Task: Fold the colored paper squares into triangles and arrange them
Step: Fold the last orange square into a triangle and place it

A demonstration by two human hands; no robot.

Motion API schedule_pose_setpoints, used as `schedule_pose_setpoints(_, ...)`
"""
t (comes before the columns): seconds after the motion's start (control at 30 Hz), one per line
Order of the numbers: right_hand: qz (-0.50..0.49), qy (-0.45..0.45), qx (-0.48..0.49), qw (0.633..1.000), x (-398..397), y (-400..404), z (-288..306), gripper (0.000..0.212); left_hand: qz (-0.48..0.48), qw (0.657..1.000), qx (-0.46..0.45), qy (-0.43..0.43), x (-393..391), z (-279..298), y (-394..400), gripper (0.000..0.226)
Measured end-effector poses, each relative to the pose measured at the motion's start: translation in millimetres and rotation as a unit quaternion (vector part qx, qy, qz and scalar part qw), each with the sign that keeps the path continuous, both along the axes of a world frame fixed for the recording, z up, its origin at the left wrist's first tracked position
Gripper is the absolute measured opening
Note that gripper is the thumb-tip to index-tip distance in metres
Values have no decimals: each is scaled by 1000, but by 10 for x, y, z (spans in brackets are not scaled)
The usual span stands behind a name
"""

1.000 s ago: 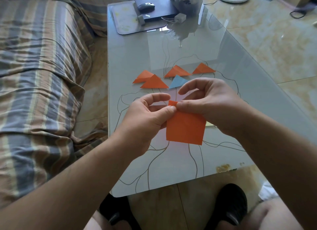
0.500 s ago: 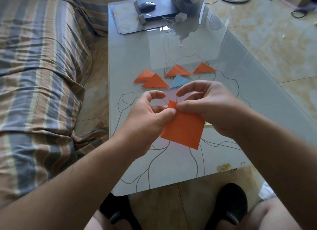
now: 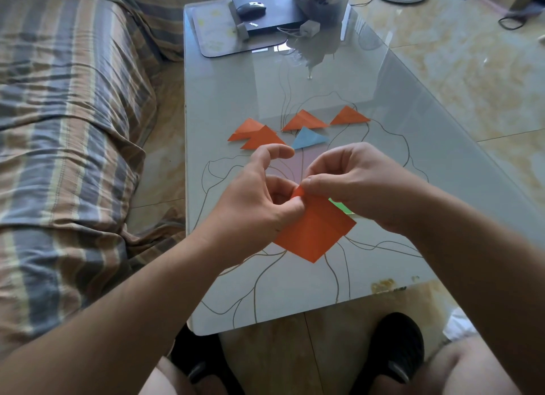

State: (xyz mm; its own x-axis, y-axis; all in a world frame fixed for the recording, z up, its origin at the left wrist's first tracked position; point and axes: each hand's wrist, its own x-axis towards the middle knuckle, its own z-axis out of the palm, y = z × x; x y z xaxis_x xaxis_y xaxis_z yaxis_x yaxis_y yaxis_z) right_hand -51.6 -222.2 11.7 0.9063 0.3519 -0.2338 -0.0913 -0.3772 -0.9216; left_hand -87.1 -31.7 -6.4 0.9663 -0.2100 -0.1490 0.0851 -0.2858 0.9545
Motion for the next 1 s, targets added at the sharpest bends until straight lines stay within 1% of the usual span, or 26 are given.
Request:
schedule_pose_setpoints(0.13,-9,-14,9,1000,2,11,-16,17,15,1000,-25,7,-16,-2,-21,55)
schedule_pose_setpoints(0.3,-8,-9,44,999,15,-16,-33,12,53,996,-71,31,-7,-1,-12,51)
schedule_pose_setpoints(0.4,9,-16,45,999,31,-40,-16,8,41,996,-70,38,6,35,5,58)
schedule_pose_setpoints(0.57,15,-23,27,999,29,-14,-48,15,22,997,-64,42,12,54,4,71)
schedule_pose_setpoints(0.73,6,-20,17,1000,24,-8,-76,20,11,998,-61,32,15,56,4,76)
schedule_pose_setpoints(0.8,-2,-12,22,1000,24,-10,-80,20,23,997,-67,38,0,48,-11,75)
schedule_pose_setpoints(0.93,-28,13,69,997,26,-7,-90,18,77,990,-95,65,25,6,-9,67)
schedule_pose_setpoints(1.0,-34,5,75,997,30,-8,-97,15,85,989,-100,67,52,9,2,62)
